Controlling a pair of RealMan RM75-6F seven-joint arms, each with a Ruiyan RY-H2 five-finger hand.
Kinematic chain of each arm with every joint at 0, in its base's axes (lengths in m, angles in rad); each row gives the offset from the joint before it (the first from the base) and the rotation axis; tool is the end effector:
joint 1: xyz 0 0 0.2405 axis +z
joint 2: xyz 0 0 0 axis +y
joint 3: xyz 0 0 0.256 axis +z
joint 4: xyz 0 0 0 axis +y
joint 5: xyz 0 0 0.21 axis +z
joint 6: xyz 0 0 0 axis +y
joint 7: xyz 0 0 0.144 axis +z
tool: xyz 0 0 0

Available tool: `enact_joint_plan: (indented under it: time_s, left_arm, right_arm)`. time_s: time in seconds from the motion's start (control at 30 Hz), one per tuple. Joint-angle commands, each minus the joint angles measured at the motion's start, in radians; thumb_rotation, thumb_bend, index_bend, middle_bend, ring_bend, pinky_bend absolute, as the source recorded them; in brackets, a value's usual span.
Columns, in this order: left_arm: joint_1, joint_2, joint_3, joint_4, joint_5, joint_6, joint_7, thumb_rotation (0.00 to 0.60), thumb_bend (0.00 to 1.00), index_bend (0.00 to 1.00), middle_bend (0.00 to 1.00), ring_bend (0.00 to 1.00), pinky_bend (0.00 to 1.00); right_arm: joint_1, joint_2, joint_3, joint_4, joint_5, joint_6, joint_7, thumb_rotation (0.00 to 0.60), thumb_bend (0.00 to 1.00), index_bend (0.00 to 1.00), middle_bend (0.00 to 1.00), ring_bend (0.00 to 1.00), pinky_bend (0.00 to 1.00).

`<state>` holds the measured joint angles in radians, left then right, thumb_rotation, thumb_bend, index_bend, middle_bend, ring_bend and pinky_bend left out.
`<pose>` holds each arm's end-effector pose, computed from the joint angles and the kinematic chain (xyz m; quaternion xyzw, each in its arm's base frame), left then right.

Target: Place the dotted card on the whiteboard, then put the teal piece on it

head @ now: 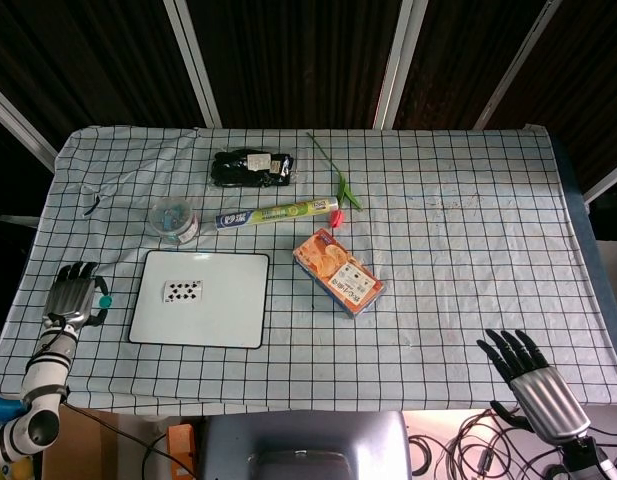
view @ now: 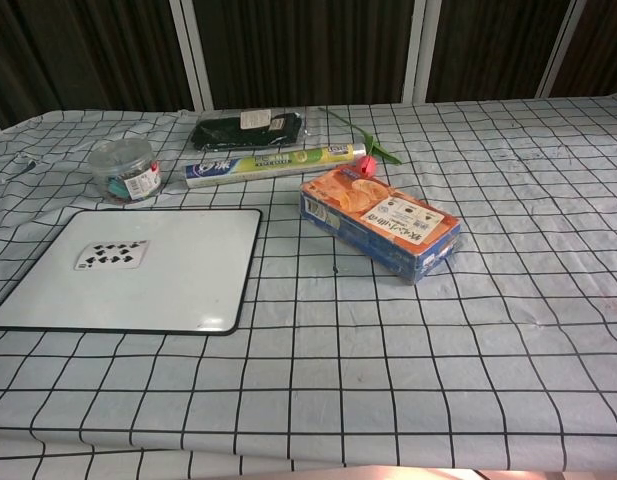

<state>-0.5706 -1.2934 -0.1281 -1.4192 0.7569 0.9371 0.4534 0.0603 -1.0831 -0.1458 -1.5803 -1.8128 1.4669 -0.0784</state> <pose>-0.3103 0.3354 0.0892 -0.6372 -0.4533 -0.1825 0.5960 -0.3007 -0.1233 0.1292 0.7377 -0.3437 0.3285 0.4793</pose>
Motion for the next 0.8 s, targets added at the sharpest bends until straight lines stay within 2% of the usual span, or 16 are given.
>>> enact_joint_plan:
  time_s: [0.03,0.33,0.8]
  left_arm:
    - [-0.038,-0.005,-0.031,-0.028,-0.022,-0.002,0.019,0.6,0.35,0.51,0.09,0.0,0.07]
    - [-0.15,-0.119,-0.052,0.023,-0.105,-0.035,0.117,0.6,0.35,0.5,0.09,0.0,0.07]
    - [-0.211,-0.233,-0.038,0.1,-0.107,-0.049,0.133,0.6,0.35,0.47,0.09,0.0,0.07]
  right_arm:
    - [0.001,-0.001,0.0,-0.001,0.001,-0.004,-0.003,0.6,0.17,0.0,0.0,0.0,0.0]
    - [0.012,0.001,0.0,-0.002,0.01,-0.028,-0.004,0.6,0.17,0.0,0.0,0.0,0.0]
    - [0.012,0.012,-0.001,0.003,0.015,-0.023,0.022,0.6,0.17,0.0,0.0,0.0,0.0]
